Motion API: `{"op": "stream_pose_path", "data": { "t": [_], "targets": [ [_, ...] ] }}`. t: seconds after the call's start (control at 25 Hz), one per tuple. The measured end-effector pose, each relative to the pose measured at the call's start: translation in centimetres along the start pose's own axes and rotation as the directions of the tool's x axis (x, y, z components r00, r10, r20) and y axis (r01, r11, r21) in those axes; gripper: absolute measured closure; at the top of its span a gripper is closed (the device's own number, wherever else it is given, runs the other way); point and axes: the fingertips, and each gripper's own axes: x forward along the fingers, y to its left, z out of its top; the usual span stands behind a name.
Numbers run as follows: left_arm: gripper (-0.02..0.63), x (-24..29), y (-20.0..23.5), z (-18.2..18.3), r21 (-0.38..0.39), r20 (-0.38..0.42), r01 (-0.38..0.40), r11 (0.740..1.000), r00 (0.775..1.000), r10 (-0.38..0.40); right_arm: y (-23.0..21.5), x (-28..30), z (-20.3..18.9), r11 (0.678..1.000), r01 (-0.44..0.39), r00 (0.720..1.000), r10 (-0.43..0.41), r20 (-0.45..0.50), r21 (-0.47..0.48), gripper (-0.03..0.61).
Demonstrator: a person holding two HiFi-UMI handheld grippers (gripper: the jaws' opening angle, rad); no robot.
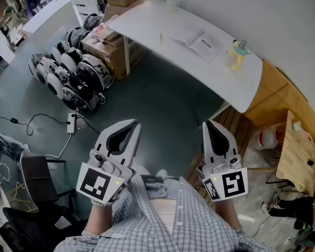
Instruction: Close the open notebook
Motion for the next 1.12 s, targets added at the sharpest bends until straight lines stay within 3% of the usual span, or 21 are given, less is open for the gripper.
{"op": "stream_pose_path", "data": {
  "t": [1.12],
  "targets": [
    [0.606, 1.8, -4.2, 0.3, 0.017, 0.002, 0.016, 1.0, 1.0, -0.016, -3.0, -3.1, -0.1, 0.999, 0.007, 1.0, -0.007, 0.004, 0.031, 0.555]
  ]
}}
